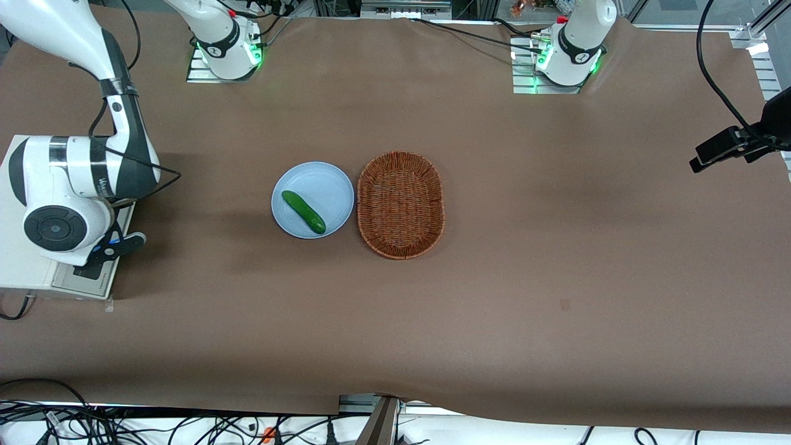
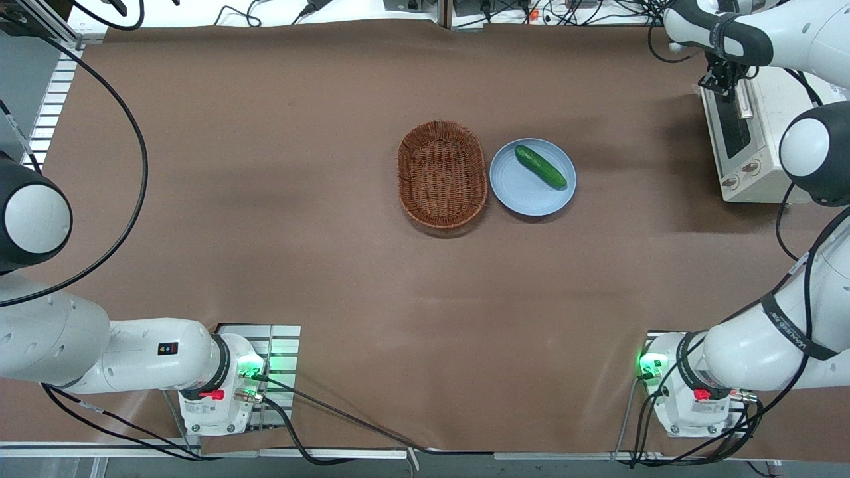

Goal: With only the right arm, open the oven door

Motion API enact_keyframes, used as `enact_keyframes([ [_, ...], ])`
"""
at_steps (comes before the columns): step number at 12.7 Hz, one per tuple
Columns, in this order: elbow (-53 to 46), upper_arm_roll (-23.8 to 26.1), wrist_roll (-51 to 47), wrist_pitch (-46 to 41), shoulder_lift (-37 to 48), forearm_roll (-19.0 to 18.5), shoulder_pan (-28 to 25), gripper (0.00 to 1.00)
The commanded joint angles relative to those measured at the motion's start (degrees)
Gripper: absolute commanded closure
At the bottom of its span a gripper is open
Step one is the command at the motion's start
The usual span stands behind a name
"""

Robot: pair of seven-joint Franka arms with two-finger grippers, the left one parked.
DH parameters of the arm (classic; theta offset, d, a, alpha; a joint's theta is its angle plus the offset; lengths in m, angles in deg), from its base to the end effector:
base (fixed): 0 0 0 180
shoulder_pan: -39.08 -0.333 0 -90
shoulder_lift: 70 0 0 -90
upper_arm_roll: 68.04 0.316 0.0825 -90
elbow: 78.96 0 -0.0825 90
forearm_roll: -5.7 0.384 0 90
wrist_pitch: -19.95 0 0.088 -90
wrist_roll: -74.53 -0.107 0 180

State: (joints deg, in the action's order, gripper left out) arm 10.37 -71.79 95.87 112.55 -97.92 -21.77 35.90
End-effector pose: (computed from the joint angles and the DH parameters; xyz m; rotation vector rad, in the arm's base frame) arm 0.6406 -0.0485 0.3495 2.5667 0.6450 -0.6975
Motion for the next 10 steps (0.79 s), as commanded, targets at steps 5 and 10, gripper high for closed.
enact_keyframes([
  [5, 0.4, 0.0, 4.8, 1.3, 0.4, -2.3, 1.9, 1.00],
  [10, 0.5, -0.2, 7.3, 2.8, 0.4, -2.5, 3.0, 1.00],
])
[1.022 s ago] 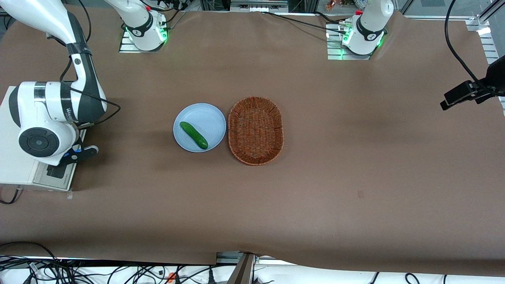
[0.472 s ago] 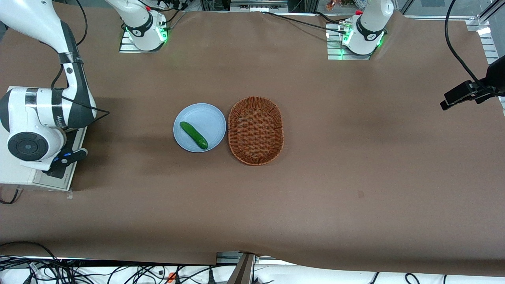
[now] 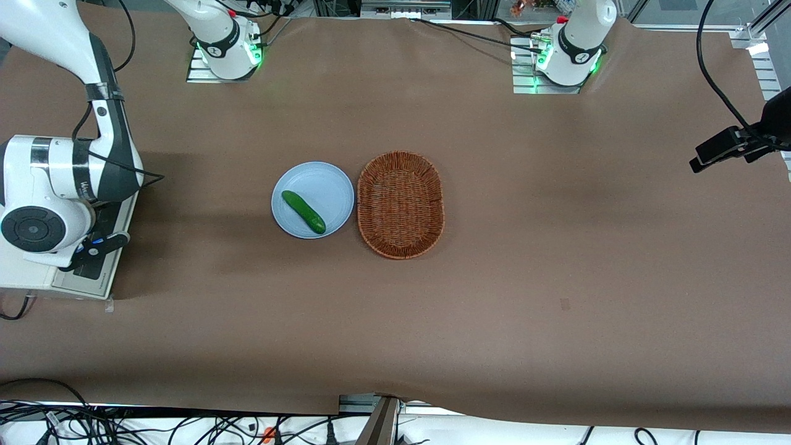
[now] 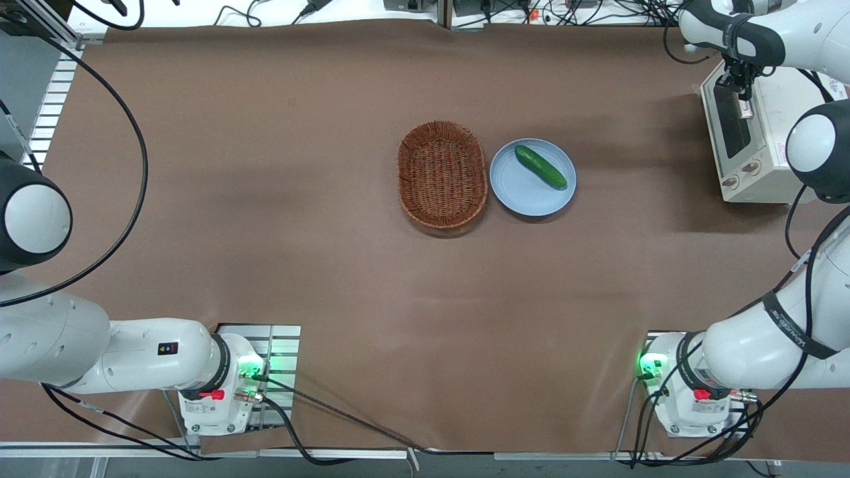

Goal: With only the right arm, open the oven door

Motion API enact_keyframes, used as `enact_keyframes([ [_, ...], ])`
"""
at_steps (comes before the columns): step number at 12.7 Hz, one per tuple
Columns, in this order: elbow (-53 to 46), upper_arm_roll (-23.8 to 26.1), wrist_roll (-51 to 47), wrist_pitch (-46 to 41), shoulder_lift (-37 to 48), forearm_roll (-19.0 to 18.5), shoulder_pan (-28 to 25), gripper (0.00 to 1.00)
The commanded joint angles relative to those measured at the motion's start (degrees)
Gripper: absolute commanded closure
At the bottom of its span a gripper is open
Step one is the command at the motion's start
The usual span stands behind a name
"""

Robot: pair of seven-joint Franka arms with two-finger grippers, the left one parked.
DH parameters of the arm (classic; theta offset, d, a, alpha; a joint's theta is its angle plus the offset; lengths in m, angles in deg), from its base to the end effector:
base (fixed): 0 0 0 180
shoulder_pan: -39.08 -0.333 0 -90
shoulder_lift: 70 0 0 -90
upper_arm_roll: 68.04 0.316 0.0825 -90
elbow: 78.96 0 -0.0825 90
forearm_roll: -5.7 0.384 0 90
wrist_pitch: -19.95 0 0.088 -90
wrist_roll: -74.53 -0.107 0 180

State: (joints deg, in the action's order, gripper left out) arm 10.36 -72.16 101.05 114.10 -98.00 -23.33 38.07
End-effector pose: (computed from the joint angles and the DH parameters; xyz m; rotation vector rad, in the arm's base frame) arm 0.6419 -0.0776 0.3509 2.5452 0.7229 -0.7086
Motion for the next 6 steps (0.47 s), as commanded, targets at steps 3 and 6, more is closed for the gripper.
enact_keyframes([
  [3, 0.9, 0.2, 2.4, 1.9, 0.5, -1.2, 1.1, 1.00],
  [6, 1.9, 0.0, 2.4, 3.7, 0.4, -1.3, 1.2, 1.00],
])
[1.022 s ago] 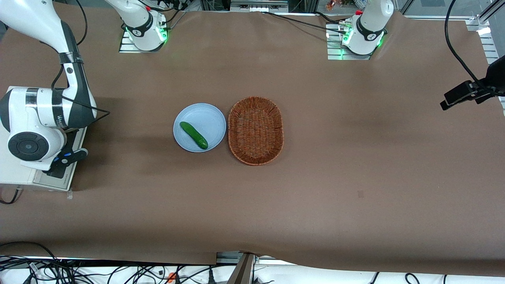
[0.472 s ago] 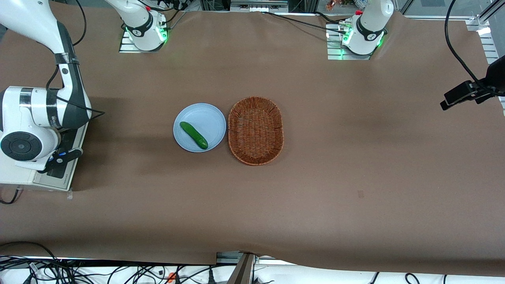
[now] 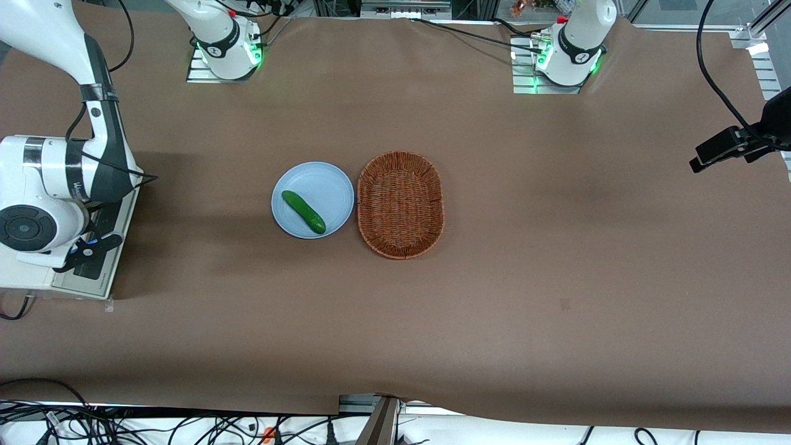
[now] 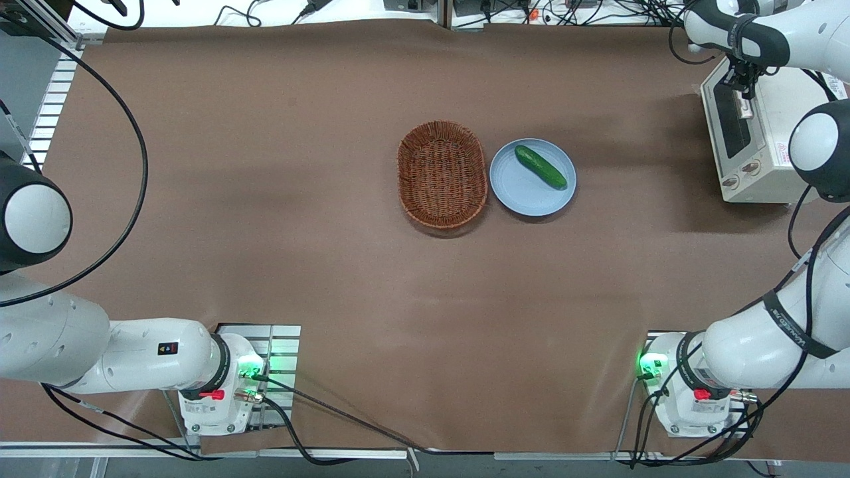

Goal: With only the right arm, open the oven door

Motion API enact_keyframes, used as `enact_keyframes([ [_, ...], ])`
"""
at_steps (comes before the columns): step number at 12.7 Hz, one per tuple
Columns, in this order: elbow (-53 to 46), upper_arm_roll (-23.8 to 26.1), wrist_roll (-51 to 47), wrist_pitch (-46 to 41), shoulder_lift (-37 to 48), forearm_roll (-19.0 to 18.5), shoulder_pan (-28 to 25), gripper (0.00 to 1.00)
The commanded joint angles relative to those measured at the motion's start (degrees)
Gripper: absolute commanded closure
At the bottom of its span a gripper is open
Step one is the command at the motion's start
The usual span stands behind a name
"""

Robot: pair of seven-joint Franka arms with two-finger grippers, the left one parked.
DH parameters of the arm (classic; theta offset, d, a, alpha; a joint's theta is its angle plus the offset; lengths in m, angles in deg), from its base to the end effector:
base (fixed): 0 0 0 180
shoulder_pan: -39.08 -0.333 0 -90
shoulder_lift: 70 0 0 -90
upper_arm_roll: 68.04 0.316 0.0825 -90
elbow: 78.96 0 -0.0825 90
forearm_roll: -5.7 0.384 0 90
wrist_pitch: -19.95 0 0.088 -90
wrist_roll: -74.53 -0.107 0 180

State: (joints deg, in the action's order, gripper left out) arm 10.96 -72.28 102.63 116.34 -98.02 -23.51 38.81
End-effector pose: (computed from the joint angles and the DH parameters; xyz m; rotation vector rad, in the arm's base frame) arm 0.6434 -0.0858 0.3475 2.5446 0.7591 -0.6850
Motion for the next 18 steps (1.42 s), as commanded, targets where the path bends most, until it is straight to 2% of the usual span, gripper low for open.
enact_keyframes([
  [1, 1.4, 0.1, 0.9, 1.9, 0.2, -1.1, 0.4, 1.00],
  [14, 1.9, -0.2, 1.2, 5.9, -1.2, -0.1, 0.4, 1.00],
  [18, 1.7, -0.1, 0.9, 7.4, -2.0, 2.8, 0.4, 1.00],
])
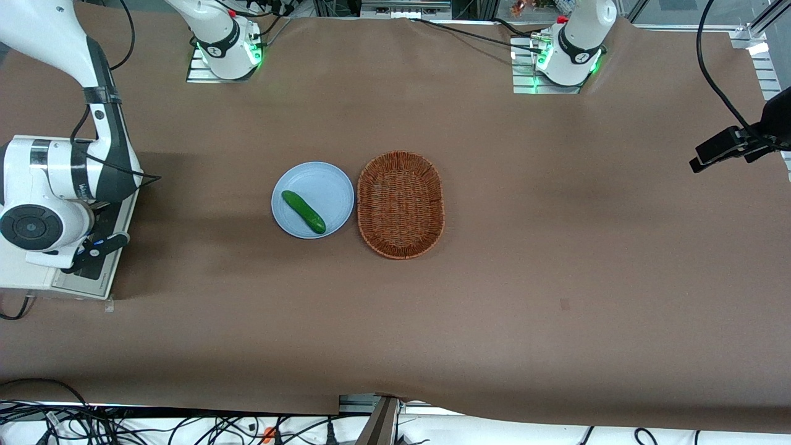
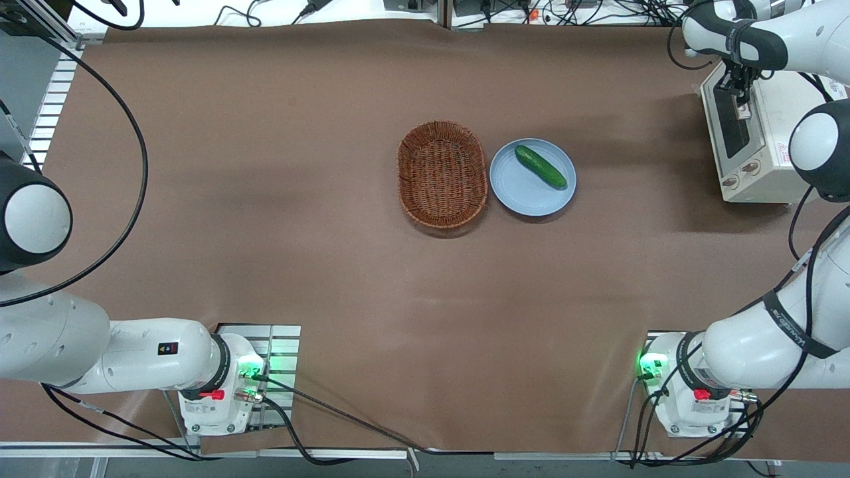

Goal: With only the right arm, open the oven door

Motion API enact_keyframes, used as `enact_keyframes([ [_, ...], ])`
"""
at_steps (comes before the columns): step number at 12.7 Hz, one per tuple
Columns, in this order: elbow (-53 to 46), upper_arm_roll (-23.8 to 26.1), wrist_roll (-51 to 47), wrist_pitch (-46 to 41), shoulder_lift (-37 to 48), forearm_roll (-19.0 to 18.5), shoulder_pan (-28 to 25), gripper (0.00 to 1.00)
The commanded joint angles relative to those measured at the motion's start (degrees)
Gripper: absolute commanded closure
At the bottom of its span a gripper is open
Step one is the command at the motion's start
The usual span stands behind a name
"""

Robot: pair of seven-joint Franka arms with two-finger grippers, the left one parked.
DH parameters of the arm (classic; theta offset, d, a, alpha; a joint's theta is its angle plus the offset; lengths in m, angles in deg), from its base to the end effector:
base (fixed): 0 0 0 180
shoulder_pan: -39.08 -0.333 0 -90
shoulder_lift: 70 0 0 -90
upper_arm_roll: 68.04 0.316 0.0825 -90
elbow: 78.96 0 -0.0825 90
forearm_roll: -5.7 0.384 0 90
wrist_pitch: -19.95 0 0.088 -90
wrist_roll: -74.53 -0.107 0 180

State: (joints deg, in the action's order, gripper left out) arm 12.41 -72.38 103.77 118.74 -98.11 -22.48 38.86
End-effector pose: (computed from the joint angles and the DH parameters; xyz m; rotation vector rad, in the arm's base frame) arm 0.6424 -0.0841 0.3364 2.5592 0.8031 -0.6690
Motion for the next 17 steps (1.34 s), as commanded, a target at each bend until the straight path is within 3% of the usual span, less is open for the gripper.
enact_keyframes([
  [1, 0.0, 0.1, -0.3, 5.0, -2.2, 2.9, 0.3, 1.00],
  [17, 0.0, 0.3, -5.0, 10.8, -7.7, 8.4, -0.5, 1.00],
])
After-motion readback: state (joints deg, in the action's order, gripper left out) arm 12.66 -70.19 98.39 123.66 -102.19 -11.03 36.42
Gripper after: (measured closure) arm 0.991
